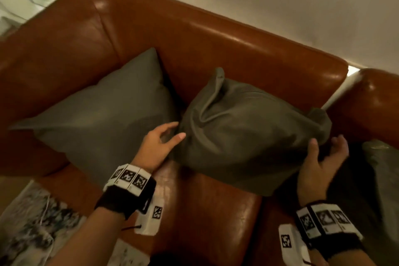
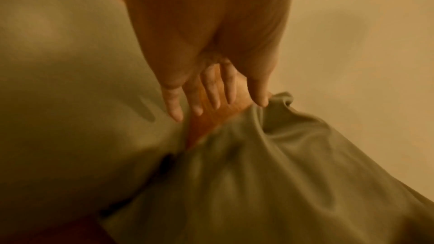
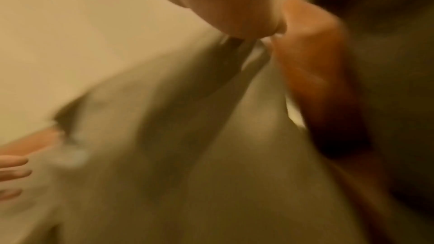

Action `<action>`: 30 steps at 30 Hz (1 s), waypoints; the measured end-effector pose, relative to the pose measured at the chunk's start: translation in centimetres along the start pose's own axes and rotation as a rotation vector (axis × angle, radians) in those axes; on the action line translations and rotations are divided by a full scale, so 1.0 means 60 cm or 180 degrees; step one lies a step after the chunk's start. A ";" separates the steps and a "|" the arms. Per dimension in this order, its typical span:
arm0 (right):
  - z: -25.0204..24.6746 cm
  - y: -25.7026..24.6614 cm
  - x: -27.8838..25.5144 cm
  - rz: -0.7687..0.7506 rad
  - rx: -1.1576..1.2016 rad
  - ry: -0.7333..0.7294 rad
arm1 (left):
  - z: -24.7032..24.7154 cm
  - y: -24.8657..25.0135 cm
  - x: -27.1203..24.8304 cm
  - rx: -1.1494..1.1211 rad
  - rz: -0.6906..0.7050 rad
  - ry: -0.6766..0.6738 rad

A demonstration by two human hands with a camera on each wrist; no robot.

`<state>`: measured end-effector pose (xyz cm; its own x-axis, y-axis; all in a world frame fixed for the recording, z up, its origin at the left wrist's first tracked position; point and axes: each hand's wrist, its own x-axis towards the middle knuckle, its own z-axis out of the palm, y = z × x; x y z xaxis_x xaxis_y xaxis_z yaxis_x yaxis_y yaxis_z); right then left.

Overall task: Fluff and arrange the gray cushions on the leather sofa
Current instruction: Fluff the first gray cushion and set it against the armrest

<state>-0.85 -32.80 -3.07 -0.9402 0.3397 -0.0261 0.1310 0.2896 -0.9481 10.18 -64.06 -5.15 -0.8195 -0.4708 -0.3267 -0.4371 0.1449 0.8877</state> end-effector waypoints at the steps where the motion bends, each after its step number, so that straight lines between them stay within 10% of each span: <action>1: 0.011 -0.026 -0.005 -0.0310 -0.0013 -0.0180 | -0.025 -0.003 -0.017 0.0054 0.0098 0.0253; 8: 0.235 -0.185 -0.111 -0.2149 -0.0547 -0.2293 | -0.239 -0.100 -0.107 -0.0382 -0.0102 0.2276; 13: 0.442 -0.169 -0.171 -0.0647 -0.0762 -0.3436 | -0.289 -0.206 -0.095 -0.0767 -0.1365 0.2316; 18: 0.549 -0.100 -0.181 0.1222 -0.1142 -0.3177 | -0.294 -0.236 -0.064 -0.1571 -0.1318 0.1415; 30: 0.541 -0.225 -0.233 0.0913 -0.0409 -0.3102 | -0.376 -0.176 -0.076 -0.1597 -0.1357 0.1714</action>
<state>0.35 -70.51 -0.17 -0.7075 -0.4473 -0.5472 0.3700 0.4253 -0.8260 26.90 -83.08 -5.73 -0.2783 -0.7658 -0.5798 -0.3481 -0.4822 0.8039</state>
